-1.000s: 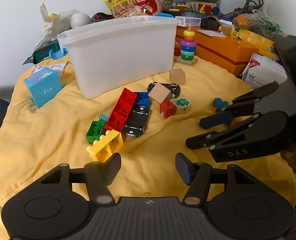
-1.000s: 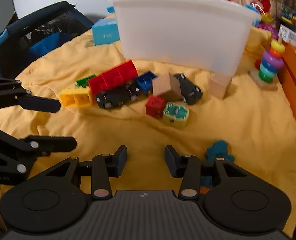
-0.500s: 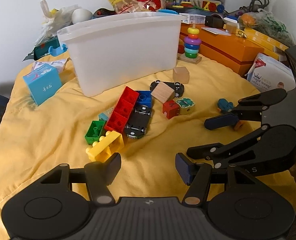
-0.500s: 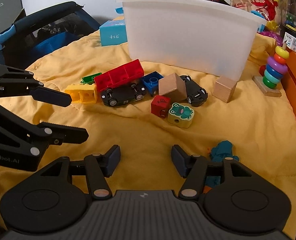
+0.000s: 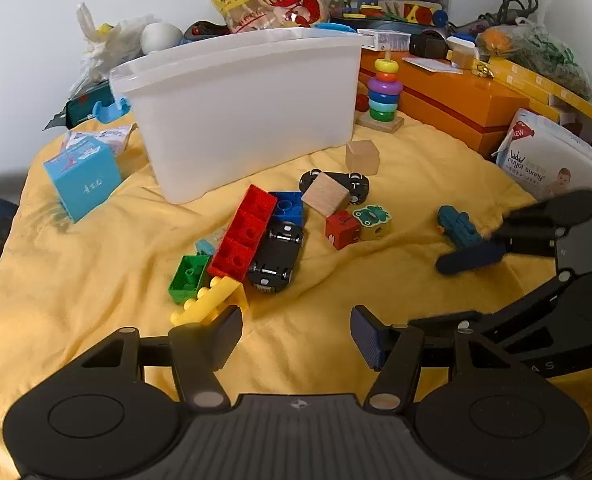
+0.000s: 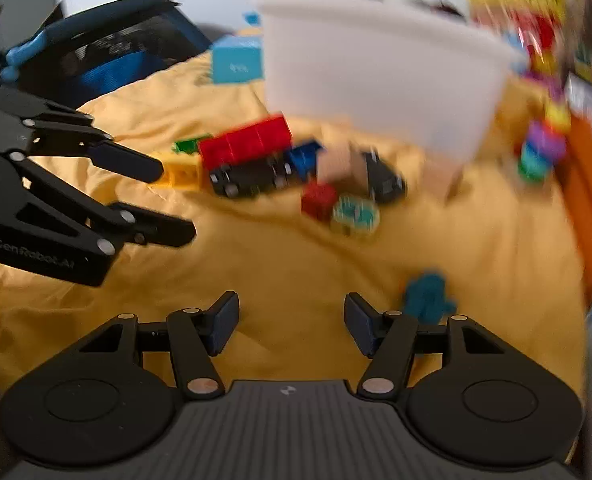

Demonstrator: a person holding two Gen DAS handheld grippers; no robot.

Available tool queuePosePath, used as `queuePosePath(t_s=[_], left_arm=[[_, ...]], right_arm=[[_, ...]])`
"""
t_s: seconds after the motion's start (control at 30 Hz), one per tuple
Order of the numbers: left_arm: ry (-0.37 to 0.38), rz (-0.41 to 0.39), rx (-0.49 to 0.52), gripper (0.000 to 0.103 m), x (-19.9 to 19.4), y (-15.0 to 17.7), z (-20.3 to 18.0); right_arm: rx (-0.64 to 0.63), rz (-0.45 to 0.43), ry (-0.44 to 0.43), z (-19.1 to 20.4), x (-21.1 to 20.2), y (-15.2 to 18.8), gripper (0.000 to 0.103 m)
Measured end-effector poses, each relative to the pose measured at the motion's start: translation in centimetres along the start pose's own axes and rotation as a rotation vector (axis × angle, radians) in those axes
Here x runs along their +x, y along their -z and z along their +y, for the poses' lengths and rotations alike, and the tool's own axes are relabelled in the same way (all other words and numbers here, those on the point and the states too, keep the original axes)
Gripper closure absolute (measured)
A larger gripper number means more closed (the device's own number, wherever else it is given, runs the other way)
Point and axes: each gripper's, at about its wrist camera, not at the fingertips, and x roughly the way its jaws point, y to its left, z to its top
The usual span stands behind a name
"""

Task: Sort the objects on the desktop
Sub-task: 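Grasp the white-green race car with the left gripper while the right grasps a black-white car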

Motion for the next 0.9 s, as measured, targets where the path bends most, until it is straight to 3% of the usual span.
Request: queuePosePath(t_s=[0.3,0.4,0.57,0.63,0.7,0.8,0.9], left_arm=[[-0.005,-0.027,0.168,0.042,2.4,-2.8,-1.7],[-0.014,0.014,0.240,0.058,4.4,-3.1,-1.9],[-0.057,0.027,0.332,0.071,6.2,-4.0,-1.2],[-0.070,0.053,0.301,0.082,6.9,-4.4,-0.2],[-0.041,0.067,0.221,0.084,6.6,-4.8,1.1],[0.104,0.098,0.040,0.084,4.8,-4.7,2.9],[0.284,0.151,-0.160,0.084,3.0,-3.2,4.1]], right_arm=[[-0.001,-0.009,-0.007,0.1,0.3,0.0,0.037],[0.000,-0.016,-0.007,0.1,0.3,0.1,0.037],[0.001,-0.022,-0.004,0.1,0.1,0.2,0.037],[0.001,-0.022,-0.002,0.1,0.2,0.2,0.037],[-0.003,-0.017,0.004,0.1,0.1,0.1,0.038],[-0.020,-0.045,0.032,0.1,-0.6,-0.4,0.055],[-0.029,-0.125,0.100,-0.6,-1.5,-1.5,0.056]])
